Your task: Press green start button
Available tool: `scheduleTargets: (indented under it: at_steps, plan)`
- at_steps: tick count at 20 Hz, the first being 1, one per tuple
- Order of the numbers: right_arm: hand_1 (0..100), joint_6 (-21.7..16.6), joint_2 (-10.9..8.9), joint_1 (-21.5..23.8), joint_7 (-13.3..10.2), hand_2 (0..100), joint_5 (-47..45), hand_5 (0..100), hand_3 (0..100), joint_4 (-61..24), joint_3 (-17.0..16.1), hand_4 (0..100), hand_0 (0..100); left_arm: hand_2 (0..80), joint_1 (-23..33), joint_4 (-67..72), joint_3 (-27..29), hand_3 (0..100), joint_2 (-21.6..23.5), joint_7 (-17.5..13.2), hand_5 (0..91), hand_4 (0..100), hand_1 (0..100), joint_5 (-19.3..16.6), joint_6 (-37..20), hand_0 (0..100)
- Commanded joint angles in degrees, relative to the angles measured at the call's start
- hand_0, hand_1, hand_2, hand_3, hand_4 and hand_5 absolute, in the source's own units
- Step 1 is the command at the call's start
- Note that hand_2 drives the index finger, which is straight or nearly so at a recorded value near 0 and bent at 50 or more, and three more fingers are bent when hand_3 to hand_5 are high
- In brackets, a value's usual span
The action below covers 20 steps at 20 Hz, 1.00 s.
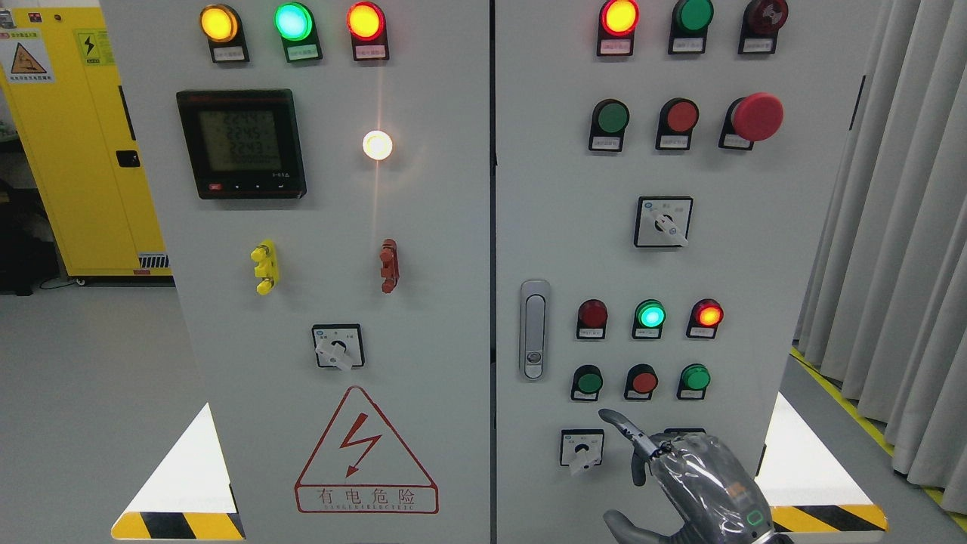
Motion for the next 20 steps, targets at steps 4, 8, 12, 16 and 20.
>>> scheduleTargets:
  at_steps: [4, 8, 12, 16, 20]
  plan:
    - [66, 0.9, -0.04, -3.0, -0.4, 0, 0.8, 68, 70, 3.8, 0.8, 76, 30, 0.0, -0.8, -1.6, 0.0, 0, -0.5, 0.0, 0.0, 0, 56, 0.0, 0.0, 12]
    - [66, 0.9, -0.39, -3.3, -0.3, 0, 0.8, 68, 70, 5.4, 0.9, 76, 31, 0.0, -0.8, -1.6, 0.0, 0, -0.5, 0.0, 0.0, 0, 56, 0.0, 0.0, 12]
    - [66, 1.3, -0.39, -3.9, -0.3, 0, 0.8, 68, 70, 5.5, 0.9, 76, 31, 0.0, -0.8, -1.6, 0.0, 0, -0.5, 0.0, 0.0, 0, 56, 0.0, 0.0, 12]
    - [66, 1.7, -0.39, -4.1, -0.5, 0, 0.7, 68, 70, 5.2, 1.4, 76, 31, 0.0, -0.8, -1.6, 0.0, 0, -0.5, 0.0, 0.0, 0, 56, 0.0, 0.0, 12]
    - [65, 1.7, -0.48, -4.1, -0.7, 0, 0.7, 67, 70, 5.0, 1.4, 75, 33, 0.0, -0.8, -1.6, 0.0, 0, -0.5, 0.0, 0.0, 0, 56, 0.0, 0.1, 12]
